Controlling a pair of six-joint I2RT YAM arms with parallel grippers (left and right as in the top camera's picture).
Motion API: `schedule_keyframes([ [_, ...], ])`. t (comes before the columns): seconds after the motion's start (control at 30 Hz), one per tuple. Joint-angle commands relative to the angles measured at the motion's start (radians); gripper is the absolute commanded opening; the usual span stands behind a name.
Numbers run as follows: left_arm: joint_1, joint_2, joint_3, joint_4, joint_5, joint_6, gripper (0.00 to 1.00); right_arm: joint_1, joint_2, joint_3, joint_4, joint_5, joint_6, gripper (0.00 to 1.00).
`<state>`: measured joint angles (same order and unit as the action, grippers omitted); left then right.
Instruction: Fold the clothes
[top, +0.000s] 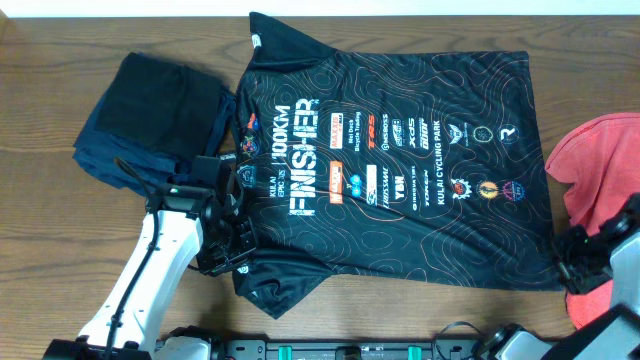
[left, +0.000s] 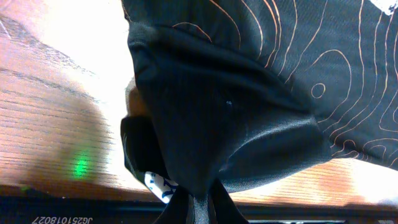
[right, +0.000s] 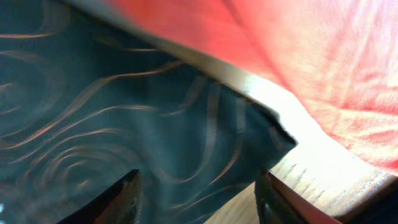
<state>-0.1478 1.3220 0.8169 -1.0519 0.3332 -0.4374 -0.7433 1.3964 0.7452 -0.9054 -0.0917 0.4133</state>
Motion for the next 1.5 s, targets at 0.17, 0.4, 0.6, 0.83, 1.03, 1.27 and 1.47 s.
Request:
schedule_keyframes([
  [0.17,-0.004,-0.003,0.005,-0.010,-0.021,0.018,0.06,-0.113,0.081,-0.026,0.007,0.038,0.023,0.47],
  [0.4,-0.004,-0.003,0.005,-0.009,-0.021,0.018,0.06,-0.122,0.081,-0.071,0.047,0.084,0.035,0.45],
  [0.6,-0.004,-0.003,0.005,-0.010,-0.021,0.018,0.06,-0.121,0.081,-0.107,0.106,0.065,0.035,0.21],
  [0.83,-0.004,-0.004,0.006,-0.041,-0.021,0.017,0.06,-0.121,0.037,-0.047,0.038,-0.103,-0.038,0.01],
  [1.03,-0.004,-0.024,0.006,-0.105,-0.012,0.017,0.06,-0.121,-0.089,-0.002,-0.071,-0.123,-0.041,0.01],
  [1.27,-0.004,-0.098,0.018,-0.114,-0.002,0.015,0.06,-0.121,-0.196,0.034,-0.093,-0.177,-0.036,0.01],
  [1.47,-0.004,-0.130,0.066,-0.045,0.021,0.014,0.06,-0.119,-0.200,0.046,-0.009,-0.338,-0.002,0.01],
])
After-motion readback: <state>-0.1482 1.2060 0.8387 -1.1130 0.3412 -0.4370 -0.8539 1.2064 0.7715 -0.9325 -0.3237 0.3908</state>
